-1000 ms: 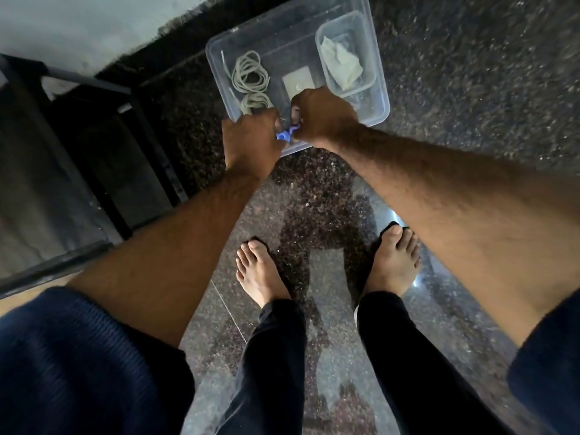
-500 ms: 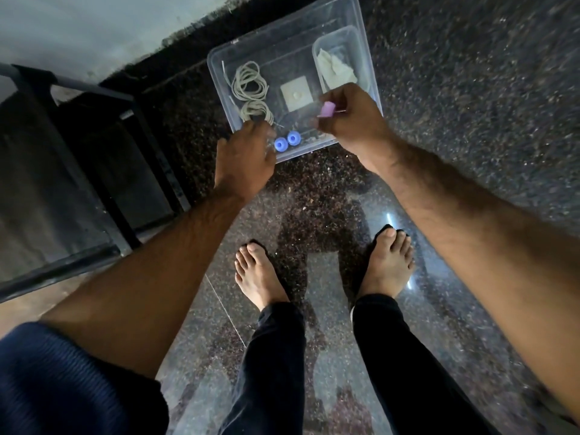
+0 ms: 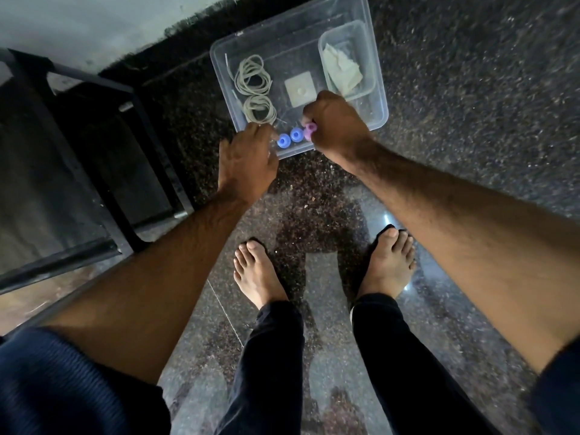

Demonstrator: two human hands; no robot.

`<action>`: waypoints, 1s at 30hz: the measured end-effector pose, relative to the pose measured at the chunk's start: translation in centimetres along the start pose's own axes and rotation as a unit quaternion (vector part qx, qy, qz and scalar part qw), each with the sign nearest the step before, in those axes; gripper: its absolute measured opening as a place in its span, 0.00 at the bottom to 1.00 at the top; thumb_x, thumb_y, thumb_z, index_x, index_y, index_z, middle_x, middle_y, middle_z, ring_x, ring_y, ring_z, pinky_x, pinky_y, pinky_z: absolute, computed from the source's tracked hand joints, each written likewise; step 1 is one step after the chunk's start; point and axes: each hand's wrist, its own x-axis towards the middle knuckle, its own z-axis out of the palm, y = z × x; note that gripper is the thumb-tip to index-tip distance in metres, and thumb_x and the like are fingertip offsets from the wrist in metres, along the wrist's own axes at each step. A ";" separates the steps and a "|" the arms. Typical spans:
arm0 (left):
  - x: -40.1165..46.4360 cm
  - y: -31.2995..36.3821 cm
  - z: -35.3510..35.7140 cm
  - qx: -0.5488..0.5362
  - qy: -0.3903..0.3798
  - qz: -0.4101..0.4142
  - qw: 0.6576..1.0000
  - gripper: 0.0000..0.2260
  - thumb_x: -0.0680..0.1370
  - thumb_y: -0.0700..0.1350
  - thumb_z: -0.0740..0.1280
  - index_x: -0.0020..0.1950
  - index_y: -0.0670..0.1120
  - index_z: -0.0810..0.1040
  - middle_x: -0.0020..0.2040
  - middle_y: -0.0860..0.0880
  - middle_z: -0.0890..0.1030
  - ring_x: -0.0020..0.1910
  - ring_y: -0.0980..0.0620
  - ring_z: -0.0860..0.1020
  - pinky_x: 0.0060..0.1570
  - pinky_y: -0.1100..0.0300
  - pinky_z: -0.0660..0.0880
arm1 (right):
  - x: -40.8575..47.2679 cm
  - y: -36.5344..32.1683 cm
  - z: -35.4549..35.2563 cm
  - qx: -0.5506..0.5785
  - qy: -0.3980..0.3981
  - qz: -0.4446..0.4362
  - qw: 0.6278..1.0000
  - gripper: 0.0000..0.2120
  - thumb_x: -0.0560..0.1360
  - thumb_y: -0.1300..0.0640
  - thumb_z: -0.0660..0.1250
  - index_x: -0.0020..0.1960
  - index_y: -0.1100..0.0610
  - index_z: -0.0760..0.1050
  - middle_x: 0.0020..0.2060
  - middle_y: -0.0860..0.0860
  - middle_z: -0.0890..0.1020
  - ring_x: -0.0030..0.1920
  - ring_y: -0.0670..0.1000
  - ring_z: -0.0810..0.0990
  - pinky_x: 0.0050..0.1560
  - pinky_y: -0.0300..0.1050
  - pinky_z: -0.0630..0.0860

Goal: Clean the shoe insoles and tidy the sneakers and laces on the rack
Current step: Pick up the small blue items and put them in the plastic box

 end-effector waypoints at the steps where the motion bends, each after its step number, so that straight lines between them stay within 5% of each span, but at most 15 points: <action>1: 0.0 0.0 0.0 0.001 0.000 0.000 1.000 0.14 0.78 0.44 0.67 0.63 0.48 0.76 0.60 0.46 0.79 0.59 0.40 0.79 0.55 0.43 0.72 | 0.1 -0.1 0.0 -0.012 0.000 -0.007 1.000 0.10 0.75 0.70 0.69 0.51 0.58 0.82 0.51 0.54 0.78 0.49 0.52 0.80 0.44 0.38 0.76; 4: -0.1 0.0 0.2 -0.002 0.003 0.001 1.000 0.13 0.78 0.44 0.67 0.63 0.48 0.76 0.60 0.46 0.79 0.59 0.40 0.79 0.55 0.43 0.72 | 0.9 -0.3 -0.3 -0.048 -0.013 -0.026 0.998 0.12 0.75 0.70 0.68 0.56 0.61 0.80 0.57 0.58 0.78 0.54 0.56 0.81 0.56 0.48 0.80; 8: -0.2 0.1 0.2 -0.009 0.004 0.000 1.000 0.12 0.78 0.44 0.67 0.62 0.48 0.76 0.60 0.46 0.79 0.59 0.41 0.79 0.56 0.44 0.71 | 1.4 -0.6 -0.6 -0.076 -0.032 -0.041 0.996 0.14 0.76 0.69 0.68 0.61 0.64 0.78 0.62 0.60 0.77 0.60 0.58 0.79 0.63 0.48 0.77; 21: -0.2 -0.2 0.1 -0.013 -0.005 -0.004 1.000 0.14 0.78 0.44 0.67 0.63 0.48 0.75 0.62 0.47 0.79 0.60 0.42 0.78 0.58 0.42 0.71 | 0.4 -1.3 -1.2 -0.149 -0.039 -0.066 0.986 0.16 0.73 0.75 0.66 0.59 0.65 0.78 0.60 0.60 0.75 0.59 0.59 0.78 0.55 0.50 0.79; 25: -0.4 -0.3 0.3 -0.016 -0.008 -0.006 1.000 0.15 0.78 0.44 0.67 0.65 0.47 0.75 0.62 0.47 0.79 0.62 0.42 0.78 0.59 0.43 0.70 | 0.2 -0.9 -1.0 -0.118 -0.036 -0.036 0.992 0.15 0.75 0.73 0.66 0.59 0.64 0.79 0.59 0.59 0.76 0.56 0.56 0.78 0.49 0.43 0.72; 30: -0.5 -0.3 0.2 -0.023 -0.006 -0.005 1.000 0.16 0.78 0.44 0.67 0.66 0.48 0.75 0.61 0.48 0.79 0.61 0.43 0.78 0.59 0.43 0.70 | 0.6 -0.7 -1.0 -0.069 -0.045 -0.018 0.996 0.12 0.77 0.68 0.68 0.60 0.63 0.78 0.59 0.59 0.78 0.59 0.56 0.79 0.54 0.42 0.73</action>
